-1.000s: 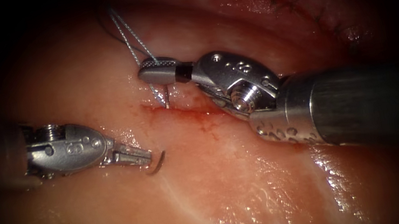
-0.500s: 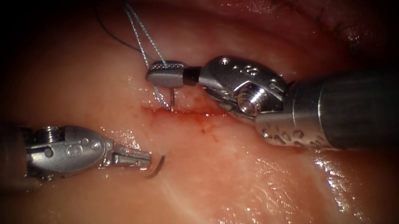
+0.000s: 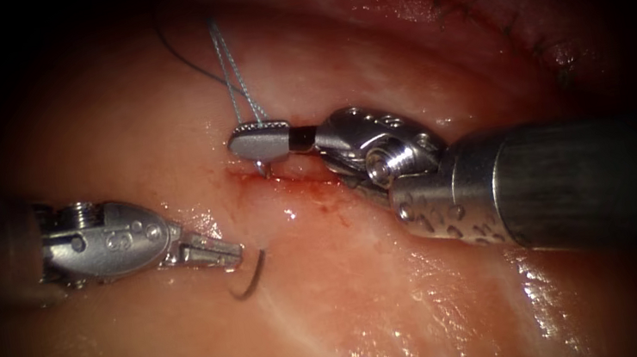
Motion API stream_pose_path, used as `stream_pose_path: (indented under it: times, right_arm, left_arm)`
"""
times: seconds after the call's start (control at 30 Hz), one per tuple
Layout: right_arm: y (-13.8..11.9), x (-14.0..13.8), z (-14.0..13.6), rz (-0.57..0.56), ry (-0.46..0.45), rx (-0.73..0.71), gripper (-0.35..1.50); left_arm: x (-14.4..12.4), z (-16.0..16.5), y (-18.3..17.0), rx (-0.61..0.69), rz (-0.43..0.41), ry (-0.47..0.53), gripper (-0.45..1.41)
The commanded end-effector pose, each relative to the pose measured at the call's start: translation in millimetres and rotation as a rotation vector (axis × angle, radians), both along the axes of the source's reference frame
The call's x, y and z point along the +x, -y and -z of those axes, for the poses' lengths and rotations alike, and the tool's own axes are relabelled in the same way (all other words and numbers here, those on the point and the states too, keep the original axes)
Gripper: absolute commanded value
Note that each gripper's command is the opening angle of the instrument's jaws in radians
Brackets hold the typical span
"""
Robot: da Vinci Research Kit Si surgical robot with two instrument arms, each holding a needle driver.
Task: Wound Closure
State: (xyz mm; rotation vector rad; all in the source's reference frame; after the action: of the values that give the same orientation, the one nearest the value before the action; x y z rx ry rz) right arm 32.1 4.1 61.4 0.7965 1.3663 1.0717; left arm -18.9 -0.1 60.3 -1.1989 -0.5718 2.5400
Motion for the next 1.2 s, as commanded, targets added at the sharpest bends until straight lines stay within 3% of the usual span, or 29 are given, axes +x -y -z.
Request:
stream_pose_path:
  times: [0.03,0.13,0.17,0.27,0.4,0.47,0.6,0.8,1.2]
  right_arm:
    - [0.2,0.6,-0.4,-0.016,-0.012,-0.002,0.00]
    - [-0.7,0.3,-0.4,-0.062,0.014,-0.020,0.79]
    - [-0.9,0.1,-0.5,-0.067,0.024,-0.023,0.93]
    - [-1.9,-1.0,-0.6,-0.056,0.062,-0.101,1.06]
    - [-2.9,-2.9,-0.8,-0.006,0.114,-0.179,1.16]
    - [-3.1,-4.0,-0.8,0.047,0.175,-0.235,1.30]
    - [-2.8,-4.8,-0.6,0.116,0.220,-0.295,1.35]
    - [-2.6,-6.3,-0.4,0.191,0.258,-0.337,1.31]
    - [-1.5,-9.2,-1.2,0.194,0.279,-0.394,1.31]
  left_arm:
    - [-0.4,-0.5,0.7,0.000,-0.007,0.005,-0.37]
    - [-0.5,-0.4,0.9,-0.026,-0.028,0.016,-0.25]
    - [-0.5,-0.3,0.9,-0.037,-0.041,0.025,-0.20]
    - [-0.5,0.0,1.2,-0.087,-0.076,0.097,-0.05]
    - [-0.5,0.4,1.5,-0.181,-0.086,0.187,0.36]
    - [-0.1,0.6,1.4,-0.219,-0.078,0.221,0.61]
    - [0.0,0.7,1.1,-0.259,-0.080,0.248,0.88]
    - [-0.8,1.2,1.7,-0.267,-0.094,0.273,0.89]
    - [-3.3,1.8,1.4,-0.197,-0.084,0.304,0.46]
